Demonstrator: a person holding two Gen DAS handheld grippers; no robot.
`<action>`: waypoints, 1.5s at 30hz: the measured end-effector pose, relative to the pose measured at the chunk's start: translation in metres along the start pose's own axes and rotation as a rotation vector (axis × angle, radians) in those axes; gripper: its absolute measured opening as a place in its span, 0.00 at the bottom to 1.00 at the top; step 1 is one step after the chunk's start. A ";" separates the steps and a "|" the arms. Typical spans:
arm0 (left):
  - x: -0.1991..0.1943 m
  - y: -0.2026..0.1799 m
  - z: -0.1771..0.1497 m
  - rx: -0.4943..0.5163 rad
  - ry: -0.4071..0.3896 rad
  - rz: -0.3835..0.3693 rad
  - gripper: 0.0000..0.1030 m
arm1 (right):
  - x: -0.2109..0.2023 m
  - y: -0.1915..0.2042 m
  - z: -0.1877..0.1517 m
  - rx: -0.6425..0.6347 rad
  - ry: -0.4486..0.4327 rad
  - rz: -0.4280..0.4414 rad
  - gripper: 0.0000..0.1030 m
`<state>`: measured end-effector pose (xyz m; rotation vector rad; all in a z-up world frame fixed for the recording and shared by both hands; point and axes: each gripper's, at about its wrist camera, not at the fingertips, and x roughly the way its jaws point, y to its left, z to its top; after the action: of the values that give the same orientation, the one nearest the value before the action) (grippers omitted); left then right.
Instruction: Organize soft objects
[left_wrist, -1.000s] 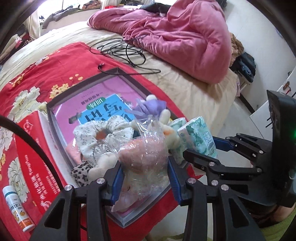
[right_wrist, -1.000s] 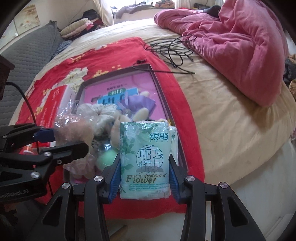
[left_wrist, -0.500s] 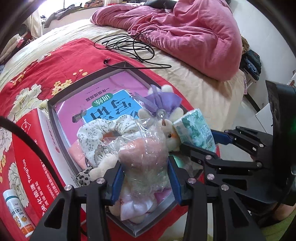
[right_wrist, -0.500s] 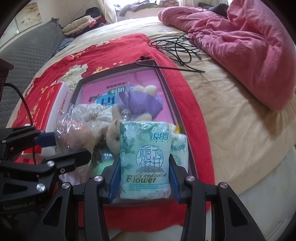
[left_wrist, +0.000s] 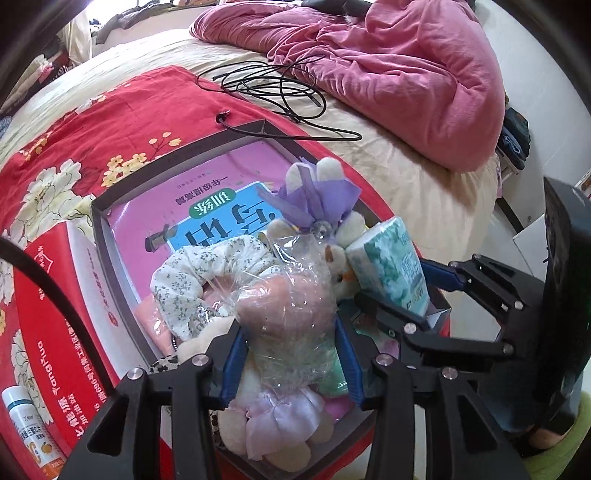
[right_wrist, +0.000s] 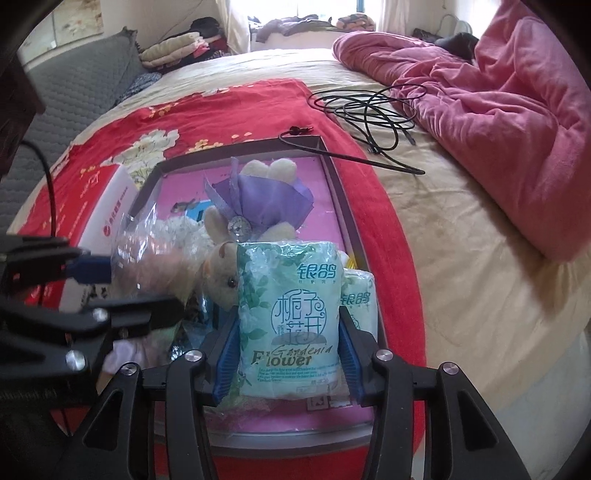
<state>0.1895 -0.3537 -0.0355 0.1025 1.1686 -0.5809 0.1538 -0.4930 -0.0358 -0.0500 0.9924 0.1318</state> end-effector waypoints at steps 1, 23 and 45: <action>0.000 0.000 0.000 0.000 -0.001 -0.004 0.45 | -0.001 0.000 -0.001 -0.006 -0.002 -0.003 0.49; -0.017 -0.004 -0.004 -0.012 -0.025 -0.057 0.62 | -0.021 -0.004 -0.016 -0.046 0.025 -0.077 0.69; -0.093 0.010 -0.022 -0.054 -0.170 -0.009 0.68 | -0.076 0.003 -0.012 0.002 -0.062 -0.116 0.74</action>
<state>0.1508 -0.3020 0.0361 0.0019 1.0191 -0.5549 0.1028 -0.4979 0.0212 -0.1007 0.9252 0.0254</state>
